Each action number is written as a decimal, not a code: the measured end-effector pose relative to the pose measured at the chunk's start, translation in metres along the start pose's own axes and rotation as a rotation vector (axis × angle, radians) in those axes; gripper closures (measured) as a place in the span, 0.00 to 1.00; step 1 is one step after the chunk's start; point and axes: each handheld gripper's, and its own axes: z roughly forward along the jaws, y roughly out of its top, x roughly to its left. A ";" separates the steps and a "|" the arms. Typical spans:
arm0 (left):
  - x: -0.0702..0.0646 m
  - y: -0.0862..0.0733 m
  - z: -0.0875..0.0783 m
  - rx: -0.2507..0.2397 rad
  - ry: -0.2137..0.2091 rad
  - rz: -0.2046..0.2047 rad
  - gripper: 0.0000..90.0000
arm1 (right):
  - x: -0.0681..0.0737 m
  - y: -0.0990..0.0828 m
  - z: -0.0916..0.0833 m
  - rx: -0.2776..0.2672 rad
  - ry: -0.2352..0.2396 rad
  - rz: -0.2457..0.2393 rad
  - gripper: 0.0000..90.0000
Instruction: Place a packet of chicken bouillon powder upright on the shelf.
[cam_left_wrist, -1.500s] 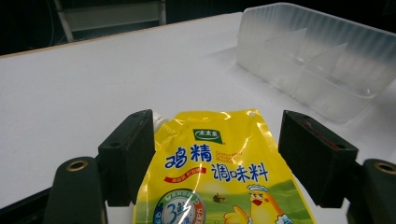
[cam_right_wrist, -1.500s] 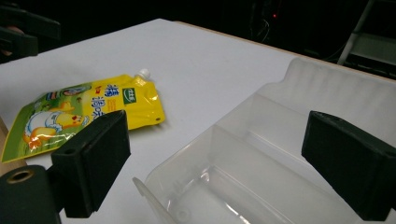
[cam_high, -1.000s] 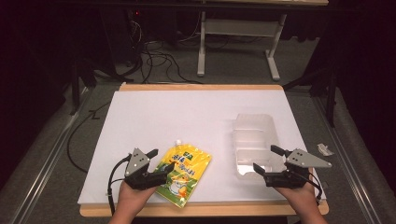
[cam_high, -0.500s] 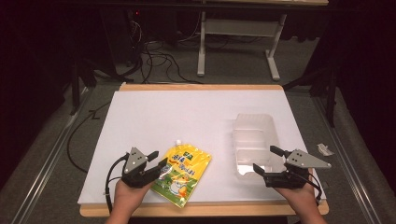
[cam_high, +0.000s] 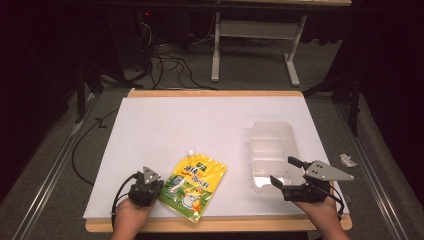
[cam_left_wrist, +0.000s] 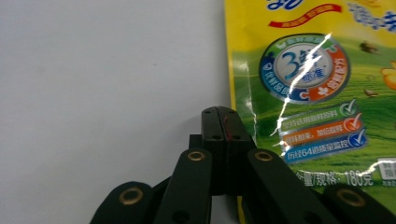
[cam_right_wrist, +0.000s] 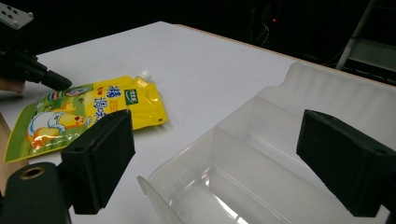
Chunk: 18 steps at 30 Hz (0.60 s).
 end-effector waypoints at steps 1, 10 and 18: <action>-0.002 0.000 0.000 -0.002 -0.024 -0.003 1.00 | 0.000 0.000 0.000 0.000 -0.001 0.001 0.13; -0.042 0.008 0.007 -0.012 -0.196 0.082 1.00 | -0.001 0.000 -0.001 -0.001 -0.003 0.013 0.16; -0.048 0.016 0.009 -0.068 -0.261 0.014 1.00 | -0.001 0.000 0.000 -0.003 -0.002 0.016 0.16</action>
